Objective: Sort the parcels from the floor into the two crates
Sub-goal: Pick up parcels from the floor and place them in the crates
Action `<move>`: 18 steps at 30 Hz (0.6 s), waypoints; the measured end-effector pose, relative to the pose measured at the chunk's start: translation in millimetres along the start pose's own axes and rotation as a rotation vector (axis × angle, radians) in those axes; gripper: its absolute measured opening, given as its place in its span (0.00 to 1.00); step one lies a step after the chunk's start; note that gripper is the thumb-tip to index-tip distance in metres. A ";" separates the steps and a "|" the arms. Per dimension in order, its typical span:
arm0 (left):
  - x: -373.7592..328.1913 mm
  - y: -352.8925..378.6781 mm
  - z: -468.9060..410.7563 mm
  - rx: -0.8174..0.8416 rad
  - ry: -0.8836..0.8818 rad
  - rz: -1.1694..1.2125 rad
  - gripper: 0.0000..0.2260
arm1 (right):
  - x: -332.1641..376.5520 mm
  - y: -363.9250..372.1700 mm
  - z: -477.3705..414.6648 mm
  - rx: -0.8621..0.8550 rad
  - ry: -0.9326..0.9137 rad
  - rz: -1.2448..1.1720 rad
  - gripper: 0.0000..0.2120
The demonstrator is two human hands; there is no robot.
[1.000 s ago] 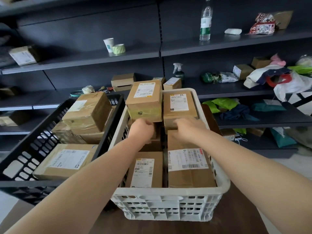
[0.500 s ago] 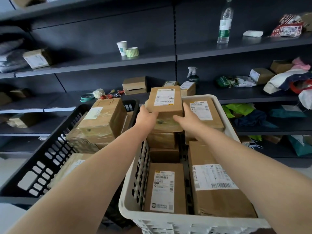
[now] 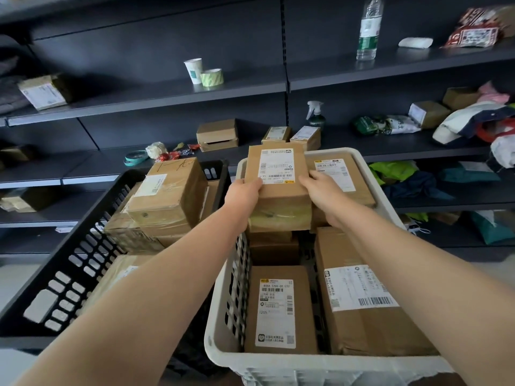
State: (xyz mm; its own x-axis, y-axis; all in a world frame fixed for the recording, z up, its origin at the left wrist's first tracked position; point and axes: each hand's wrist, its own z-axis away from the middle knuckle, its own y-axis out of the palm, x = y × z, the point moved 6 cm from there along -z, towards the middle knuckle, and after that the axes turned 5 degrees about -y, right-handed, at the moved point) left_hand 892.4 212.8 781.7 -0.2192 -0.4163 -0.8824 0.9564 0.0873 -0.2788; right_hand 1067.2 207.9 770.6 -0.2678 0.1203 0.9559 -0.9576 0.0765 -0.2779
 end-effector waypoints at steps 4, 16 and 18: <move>-0.7 -17.9 21.1 0.003 0.000 -0.172 0.21 | 4.7 -19.9 20.4 0.010 -0.075 0.023 0.11; 41.6 -49.6 107.4 0.069 0.007 -0.471 0.25 | -22.0 -13.2 118.2 0.212 -0.094 0.176 0.30; 54.6 -49.0 118.9 0.101 -0.008 -0.691 0.22 | -28.4 -9.2 127.3 0.328 -0.071 0.310 0.30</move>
State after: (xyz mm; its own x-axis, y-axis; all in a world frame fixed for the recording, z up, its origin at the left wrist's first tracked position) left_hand 856.5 78.2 792.2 -0.7829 -0.3527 -0.5126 0.6115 -0.2844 -0.7383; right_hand 1070.1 77.7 758.1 -0.5424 0.0186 0.8399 -0.8112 -0.2715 -0.5179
